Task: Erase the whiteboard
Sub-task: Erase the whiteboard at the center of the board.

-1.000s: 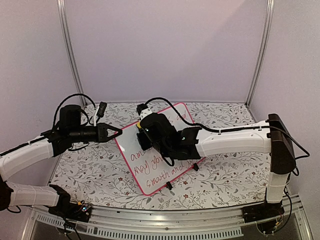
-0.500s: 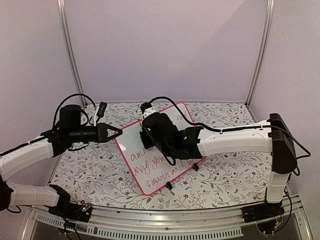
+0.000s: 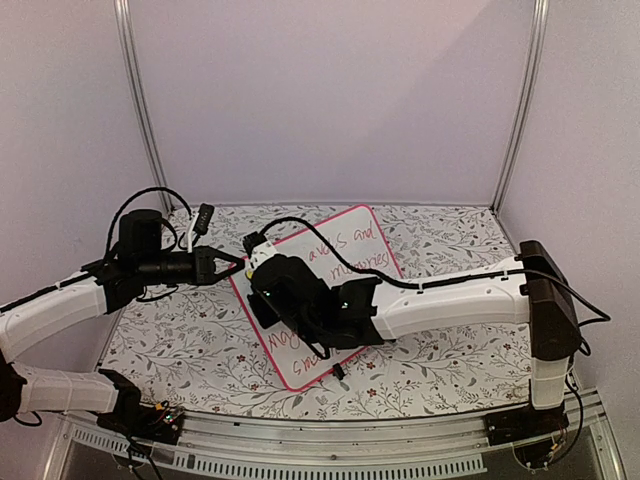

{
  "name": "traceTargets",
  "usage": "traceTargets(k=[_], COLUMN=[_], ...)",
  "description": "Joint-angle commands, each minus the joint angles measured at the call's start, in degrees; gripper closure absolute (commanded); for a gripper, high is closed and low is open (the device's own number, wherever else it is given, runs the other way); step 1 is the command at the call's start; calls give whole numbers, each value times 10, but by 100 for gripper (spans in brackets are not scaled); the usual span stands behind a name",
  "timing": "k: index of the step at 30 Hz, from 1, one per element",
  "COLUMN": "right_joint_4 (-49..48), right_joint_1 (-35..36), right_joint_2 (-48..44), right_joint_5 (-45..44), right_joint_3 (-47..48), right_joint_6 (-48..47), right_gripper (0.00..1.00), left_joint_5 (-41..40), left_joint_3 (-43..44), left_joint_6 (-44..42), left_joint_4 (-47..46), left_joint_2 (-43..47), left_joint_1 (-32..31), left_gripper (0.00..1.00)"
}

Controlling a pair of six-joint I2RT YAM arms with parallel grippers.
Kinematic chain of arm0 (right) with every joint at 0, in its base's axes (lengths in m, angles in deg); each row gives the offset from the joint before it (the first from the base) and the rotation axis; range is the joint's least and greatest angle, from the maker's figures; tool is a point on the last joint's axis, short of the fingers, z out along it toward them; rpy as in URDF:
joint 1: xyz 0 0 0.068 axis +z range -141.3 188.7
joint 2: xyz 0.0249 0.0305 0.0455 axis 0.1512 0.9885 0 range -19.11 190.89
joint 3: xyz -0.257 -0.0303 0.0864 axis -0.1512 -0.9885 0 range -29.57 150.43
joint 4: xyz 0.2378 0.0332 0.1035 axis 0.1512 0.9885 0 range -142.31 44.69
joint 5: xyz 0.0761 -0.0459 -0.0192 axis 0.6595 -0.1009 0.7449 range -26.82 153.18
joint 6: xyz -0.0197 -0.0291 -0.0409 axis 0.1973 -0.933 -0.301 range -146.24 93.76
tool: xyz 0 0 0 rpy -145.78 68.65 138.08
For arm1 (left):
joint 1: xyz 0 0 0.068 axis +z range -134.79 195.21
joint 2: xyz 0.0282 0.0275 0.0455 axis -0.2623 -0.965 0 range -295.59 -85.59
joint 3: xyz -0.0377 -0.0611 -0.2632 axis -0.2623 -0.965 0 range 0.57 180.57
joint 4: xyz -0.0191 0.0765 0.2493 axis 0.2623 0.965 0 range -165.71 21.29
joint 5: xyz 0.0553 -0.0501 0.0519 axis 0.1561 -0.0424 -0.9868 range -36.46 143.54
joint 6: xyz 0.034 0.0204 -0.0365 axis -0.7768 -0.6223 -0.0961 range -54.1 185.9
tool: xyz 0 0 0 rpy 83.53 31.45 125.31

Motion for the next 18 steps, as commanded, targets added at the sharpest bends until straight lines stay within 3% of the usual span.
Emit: traceTargets(k=[1, 10, 18], right_joint_4=[20, 28, 33], right_joint_1=[8, 4, -41], right_joint_2=[29, 25, -8], right_joint_5=[28, 0, -11], right_joint_3=[14, 8, -30], right_joint_6=[-3, -13, -5], right_gripper=[76, 75, 75], left_joint_5=[-6, -7, -7], left_joint_3=[0, -1, -1], left_joint_6=[-15, -15, -15], left_joint_4=[1, 1, 1], left_joint_2=[2, 2, 2], left_joint_1=[-14, -14, -14], left_gripper=[100, 100, 100])
